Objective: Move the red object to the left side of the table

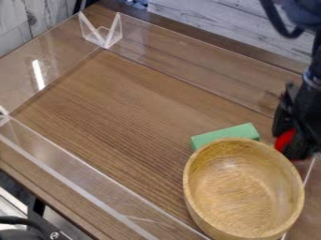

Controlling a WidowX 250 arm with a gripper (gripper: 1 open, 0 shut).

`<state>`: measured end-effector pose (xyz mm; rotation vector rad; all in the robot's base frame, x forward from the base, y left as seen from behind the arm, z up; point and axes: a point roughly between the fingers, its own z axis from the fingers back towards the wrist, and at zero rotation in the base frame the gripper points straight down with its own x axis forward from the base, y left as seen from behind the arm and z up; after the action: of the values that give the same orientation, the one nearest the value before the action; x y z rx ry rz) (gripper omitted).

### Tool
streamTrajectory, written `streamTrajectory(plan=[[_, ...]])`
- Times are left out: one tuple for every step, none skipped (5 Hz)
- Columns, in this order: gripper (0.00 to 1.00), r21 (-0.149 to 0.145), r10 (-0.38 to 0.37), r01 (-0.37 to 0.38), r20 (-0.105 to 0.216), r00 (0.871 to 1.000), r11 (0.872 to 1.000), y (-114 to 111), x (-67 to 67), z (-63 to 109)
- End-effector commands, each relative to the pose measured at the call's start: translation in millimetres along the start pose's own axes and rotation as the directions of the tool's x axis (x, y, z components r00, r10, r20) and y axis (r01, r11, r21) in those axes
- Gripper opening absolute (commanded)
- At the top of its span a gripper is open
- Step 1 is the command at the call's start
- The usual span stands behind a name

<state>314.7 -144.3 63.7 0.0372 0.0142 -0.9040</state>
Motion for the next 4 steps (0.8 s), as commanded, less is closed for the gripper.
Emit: streamTrajectory(plan=[[0.0,0.134,0.077,-0.092,0.114,0.99,0.987,23,-11.0,73.2],[0.0,0.184,0.163,-0.189,0.145,0.976,0.965,47,-26.1,105.1],[0.0,0.201,0.167,-0.199,0.166,0.972,0.959,52,-41.7,121.9],[0.0,0.215,0.17,-0.206,0.176,0.97,0.955,56,-60.4,136.3]])
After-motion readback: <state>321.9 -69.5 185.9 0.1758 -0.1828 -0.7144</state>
